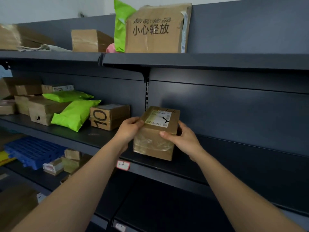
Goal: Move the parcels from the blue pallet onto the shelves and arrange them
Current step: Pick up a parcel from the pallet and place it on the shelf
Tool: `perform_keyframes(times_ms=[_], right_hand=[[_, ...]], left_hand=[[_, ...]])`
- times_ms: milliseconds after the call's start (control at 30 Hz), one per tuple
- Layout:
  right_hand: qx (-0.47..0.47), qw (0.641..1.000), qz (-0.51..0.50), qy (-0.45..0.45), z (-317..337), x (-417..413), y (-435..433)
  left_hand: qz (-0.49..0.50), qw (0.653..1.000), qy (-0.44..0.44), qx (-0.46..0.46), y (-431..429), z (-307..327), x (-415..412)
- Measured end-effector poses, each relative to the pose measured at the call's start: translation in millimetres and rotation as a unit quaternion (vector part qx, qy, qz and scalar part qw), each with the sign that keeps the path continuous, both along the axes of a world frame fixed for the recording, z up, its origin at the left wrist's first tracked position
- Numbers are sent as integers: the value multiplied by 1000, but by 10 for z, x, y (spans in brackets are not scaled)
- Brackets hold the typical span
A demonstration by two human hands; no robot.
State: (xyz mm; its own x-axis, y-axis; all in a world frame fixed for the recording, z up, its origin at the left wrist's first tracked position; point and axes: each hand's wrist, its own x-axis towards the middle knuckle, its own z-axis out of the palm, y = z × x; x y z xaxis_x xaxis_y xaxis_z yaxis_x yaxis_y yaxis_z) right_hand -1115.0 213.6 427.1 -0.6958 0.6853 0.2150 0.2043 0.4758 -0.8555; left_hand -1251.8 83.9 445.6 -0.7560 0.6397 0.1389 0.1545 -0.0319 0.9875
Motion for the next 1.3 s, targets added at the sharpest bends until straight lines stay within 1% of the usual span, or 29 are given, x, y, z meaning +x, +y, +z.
perform_keyframes(times_ms=[100, 200, 367, 433, 533, 600, 667, 767, 867, 933, 1100, 1167, 1300], right_hand=[[-12, 999, 24, -22, -40, -79, 149], [0, 999, 32, -42, -56, -129, 220], [25, 998, 20, -50, -39, -150, 264], [37, 997, 12, -61, -43, -173, 278], [53, 995, 5, -89, -38, -188, 256], [90, 989, -7, -114, -26, -154, 230], [146, 978, -43, -144, 24, -69, 177], [206, 956, -101, -183, 105, 93, 129], [249, 929, -151, -230, 155, 312, 92], [268, 911, -178, -257, 170, 502, 44], [288, 869, -233, -328, 157, 1132, -195], [283, 849, -260, -362, 128, 1433, -336], [264, 812, -307, -421, 38, 2109, -650]], left_hand=[[3, 1000, -18, -23, 144, -81, -118], [13, 999, -27, -26, 242, -143, -196], [20, 999, 11, -45, 368, -165, -285], [21, 997, 35, -59, 380, -170, -300], [37, 990, 99, -98, 374, -176, -330], [54, 980, 150, -119, 358, -160, -331], [63, 968, 207, -129, 338, -127, -307], [65, 937, 314, -138, 288, -45, -225], [49, 893, 427, -135, 255, 41, -90], [32, 865, 483, -134, 256, 83, 38], [-51, 796, 578, -172, 272, 83, 545], [-84, 770, 610, -168, 272, 28, 802], [-158, 731, 643, -164, 245, -153, 1361]])
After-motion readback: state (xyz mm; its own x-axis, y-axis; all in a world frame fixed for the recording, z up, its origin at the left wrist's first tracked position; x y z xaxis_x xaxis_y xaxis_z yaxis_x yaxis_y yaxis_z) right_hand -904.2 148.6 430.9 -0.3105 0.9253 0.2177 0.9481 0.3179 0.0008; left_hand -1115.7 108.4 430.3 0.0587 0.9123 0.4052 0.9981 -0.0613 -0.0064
